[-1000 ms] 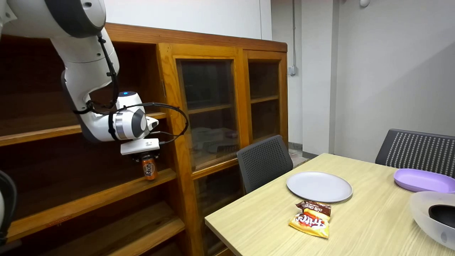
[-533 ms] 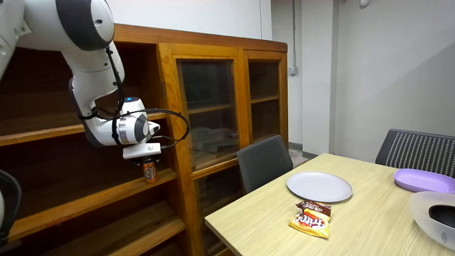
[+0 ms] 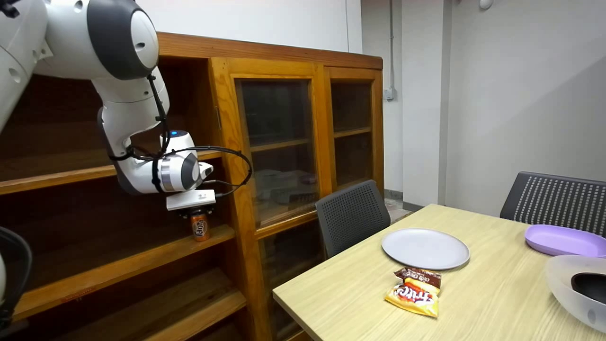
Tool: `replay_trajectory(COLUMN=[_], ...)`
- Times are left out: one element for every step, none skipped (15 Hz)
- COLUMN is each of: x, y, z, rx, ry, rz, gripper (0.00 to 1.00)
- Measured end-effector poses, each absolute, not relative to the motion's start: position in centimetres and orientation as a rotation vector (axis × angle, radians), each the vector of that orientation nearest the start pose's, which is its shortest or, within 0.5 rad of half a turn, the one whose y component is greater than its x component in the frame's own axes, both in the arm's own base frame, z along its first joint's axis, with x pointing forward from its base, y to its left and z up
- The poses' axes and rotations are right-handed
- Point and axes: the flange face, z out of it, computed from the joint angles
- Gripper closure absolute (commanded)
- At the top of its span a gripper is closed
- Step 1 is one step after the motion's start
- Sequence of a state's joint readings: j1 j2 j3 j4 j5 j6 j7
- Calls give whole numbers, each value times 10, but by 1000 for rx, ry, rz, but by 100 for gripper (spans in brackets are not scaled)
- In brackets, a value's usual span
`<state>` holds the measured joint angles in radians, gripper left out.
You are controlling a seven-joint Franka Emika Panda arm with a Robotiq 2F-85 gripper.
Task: Put the orange can on the second shelf from the top
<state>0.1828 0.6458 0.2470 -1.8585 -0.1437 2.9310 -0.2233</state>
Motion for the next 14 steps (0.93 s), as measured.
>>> replay_trajectory(x=[619,620,621,621,621,622,622,622,622,622,622,622,622,622], y=[275,276,276,276,276,276,276,276,276,276,276,276,276,275], z=[227,227,227,227,227,228,228,228,228,228,228,228,228,229], rx=[-2767,-2767,-2767,-2766,-2766,-2766,-2766,-2766,-2766,-2766,-2766,-2766,-2766,-2765], ry=[-1018,-1018,-1018,-1018,-1017,-1017,-1017,-1017,-1017,-1016,-1016,-1016,-1016,-1015], rz=[-663,-663,-663,-664,-666,-666,-666,-666,-667,-667,-667,-667,-669,-672], gripper=[12,10,5,0,0,0,0,0,0,0,0,0,0,0])
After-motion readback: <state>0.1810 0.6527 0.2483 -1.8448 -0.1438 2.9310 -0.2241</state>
